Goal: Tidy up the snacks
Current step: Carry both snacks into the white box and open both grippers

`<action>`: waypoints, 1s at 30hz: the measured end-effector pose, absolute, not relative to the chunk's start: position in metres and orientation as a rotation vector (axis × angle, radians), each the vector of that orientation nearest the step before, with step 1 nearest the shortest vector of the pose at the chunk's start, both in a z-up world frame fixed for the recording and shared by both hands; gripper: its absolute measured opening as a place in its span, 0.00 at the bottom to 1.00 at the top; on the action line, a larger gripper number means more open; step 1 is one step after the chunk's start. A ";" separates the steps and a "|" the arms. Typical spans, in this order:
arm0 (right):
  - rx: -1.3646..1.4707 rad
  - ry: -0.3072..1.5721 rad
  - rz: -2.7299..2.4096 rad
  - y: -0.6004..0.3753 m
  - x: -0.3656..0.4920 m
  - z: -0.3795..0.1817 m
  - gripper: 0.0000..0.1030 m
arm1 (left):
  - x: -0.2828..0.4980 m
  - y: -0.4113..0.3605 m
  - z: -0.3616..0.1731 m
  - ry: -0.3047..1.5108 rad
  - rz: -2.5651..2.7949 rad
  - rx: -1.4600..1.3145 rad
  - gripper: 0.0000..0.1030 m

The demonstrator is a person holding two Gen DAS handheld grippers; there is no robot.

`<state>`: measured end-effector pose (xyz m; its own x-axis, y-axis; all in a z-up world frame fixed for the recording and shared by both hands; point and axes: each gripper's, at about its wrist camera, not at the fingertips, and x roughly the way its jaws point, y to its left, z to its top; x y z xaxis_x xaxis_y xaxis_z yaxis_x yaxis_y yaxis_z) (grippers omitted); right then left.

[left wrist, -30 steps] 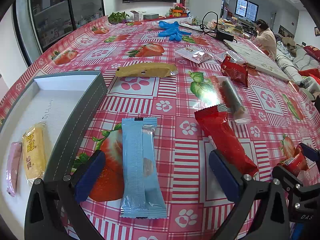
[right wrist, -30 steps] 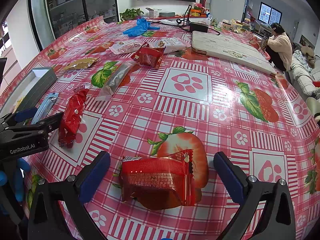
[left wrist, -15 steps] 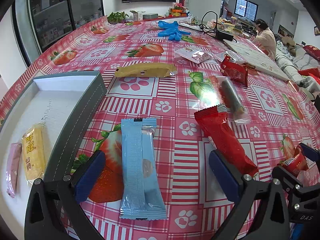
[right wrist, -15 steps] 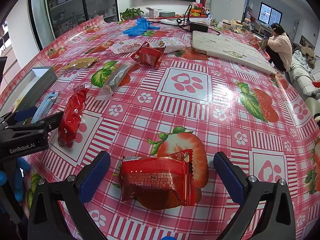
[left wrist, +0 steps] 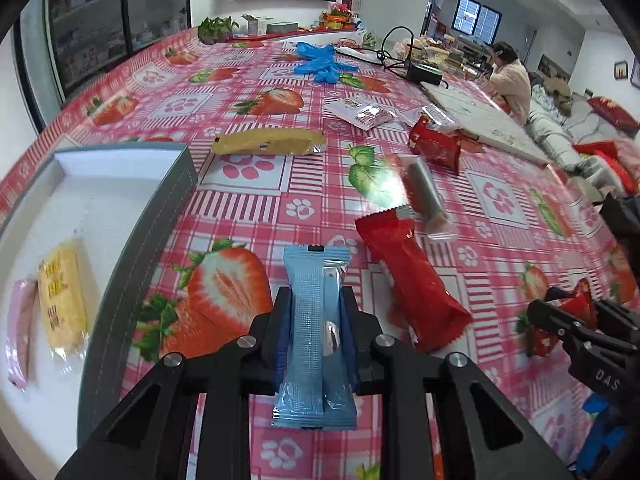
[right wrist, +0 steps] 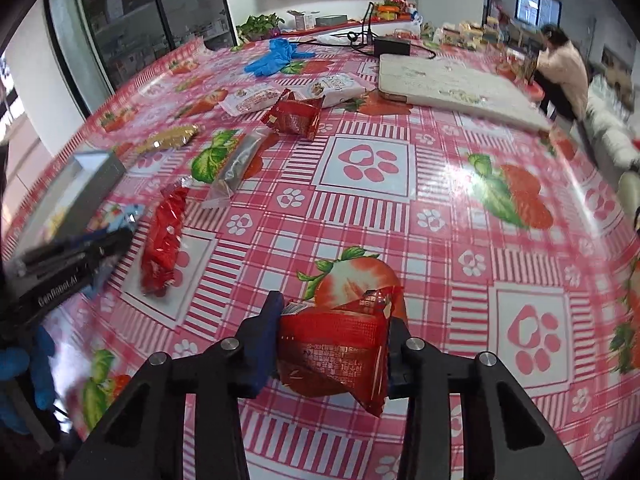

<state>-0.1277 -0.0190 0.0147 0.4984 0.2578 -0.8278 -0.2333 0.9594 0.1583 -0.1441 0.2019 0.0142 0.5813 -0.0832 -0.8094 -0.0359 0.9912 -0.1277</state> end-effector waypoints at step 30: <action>-0.016 0.978 0.622 0.140 -0.123 0.084 0.41 | -0.211 0.325 0.078 0.782 0.089 -0.316 0.25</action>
<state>-0.1231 0.1396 0.0842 0.4006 0.4845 -0.7777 -0.4987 0.8273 0.2586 -0.2107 0.3251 0.0782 0.7083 -0.0381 -0.7049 -0.1949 0.9492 -0.2471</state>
